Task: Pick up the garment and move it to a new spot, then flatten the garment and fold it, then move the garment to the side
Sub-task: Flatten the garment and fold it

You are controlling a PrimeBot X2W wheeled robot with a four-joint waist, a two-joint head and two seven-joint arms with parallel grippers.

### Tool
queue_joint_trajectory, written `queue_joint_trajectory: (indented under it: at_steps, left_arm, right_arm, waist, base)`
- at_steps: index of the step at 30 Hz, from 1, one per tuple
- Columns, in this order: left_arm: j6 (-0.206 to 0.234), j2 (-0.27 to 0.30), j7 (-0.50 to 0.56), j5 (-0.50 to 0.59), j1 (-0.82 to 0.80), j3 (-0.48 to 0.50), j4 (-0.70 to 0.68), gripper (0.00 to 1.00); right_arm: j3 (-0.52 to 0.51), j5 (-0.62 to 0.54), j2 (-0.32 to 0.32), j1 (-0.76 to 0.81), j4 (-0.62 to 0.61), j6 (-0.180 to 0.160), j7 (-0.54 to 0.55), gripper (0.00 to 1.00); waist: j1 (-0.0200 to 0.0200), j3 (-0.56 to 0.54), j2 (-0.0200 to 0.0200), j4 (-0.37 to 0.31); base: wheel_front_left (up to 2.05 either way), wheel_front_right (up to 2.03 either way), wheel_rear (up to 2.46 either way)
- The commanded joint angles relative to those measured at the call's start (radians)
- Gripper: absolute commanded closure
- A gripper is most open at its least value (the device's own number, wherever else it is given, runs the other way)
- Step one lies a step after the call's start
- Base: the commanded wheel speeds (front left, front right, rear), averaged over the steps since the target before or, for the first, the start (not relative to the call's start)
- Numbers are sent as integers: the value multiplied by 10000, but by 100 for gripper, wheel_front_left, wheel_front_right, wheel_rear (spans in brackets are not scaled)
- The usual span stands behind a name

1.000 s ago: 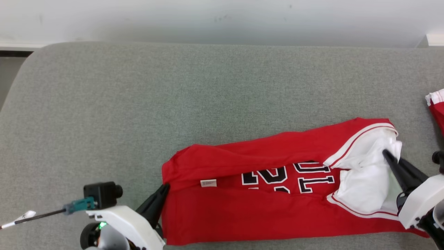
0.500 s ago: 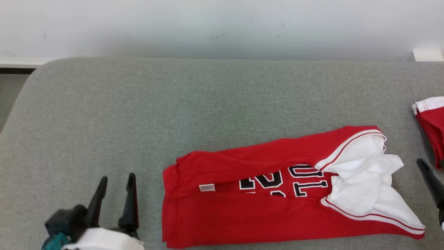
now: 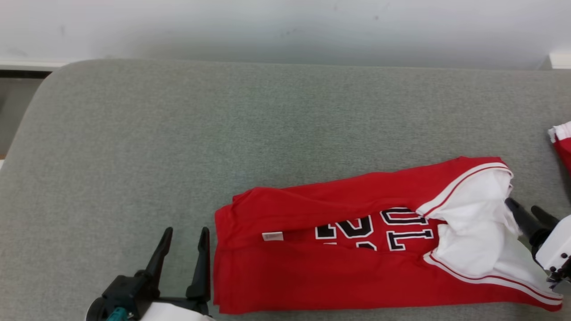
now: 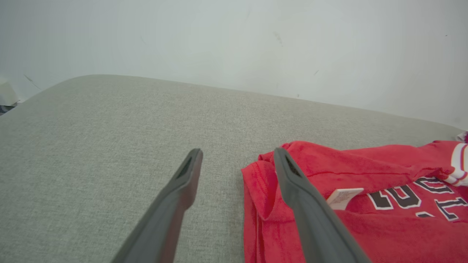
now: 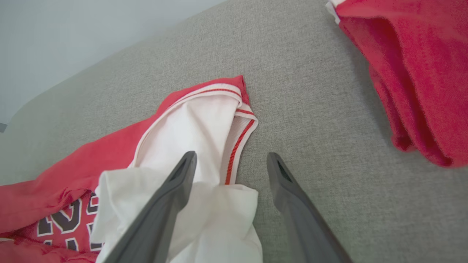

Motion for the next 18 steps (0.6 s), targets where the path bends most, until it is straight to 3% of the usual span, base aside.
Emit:
queue_joint_trajectory:
  at_steps: [1,4,8,15,16,17,18]
  left_arm:
    - [-88,-59,-15,267,-62,92,109,0]
    - [-309,-315,-16,421,-50,274,278,0]
    - [-554,-658,-15,613,79,603,432,0]
    - [-990,-1078,-16,955,294,1000,680,0]
    - [-1057,-1138,-16,1027,285,1036,726,0]
    - [-1111,-1204,-16,1095,260,1067,762,0]
    - [-1174,-1265,-16,1155,236,1076,801,0]
  right_arm:
    - [-159,-329,157,-167,156,-2,384,0]
    - [-430,-829,453,-250,372,-2,1249,0]
    - [-286,-1440,352,359,177,-2,2153,0]
    - [189,-1178,600,1289,-544,-1,3456,0]
    - [275,-1131,703,1296,-639,2,3472,24]
    - [335,-1066,841,1259,-727,13,3438,65]
    - [415,-992,958,1196,-808,25,3356,100]
  waist:
    - [0,88,0,127]
    - [0,162,0,327]
    - [0,184,0,581]
    - [0,195,0,721]
    - [0,215,0,734]
    - [0,239,0,751]
    - [0,258,0,771]
  base:
    - [0,0,0]
    - [0,0,0]
    - [0,0,0]
    - [0,0,0]
    - [0,0,0]
    - [0,0,0]
    - [0,0,0]
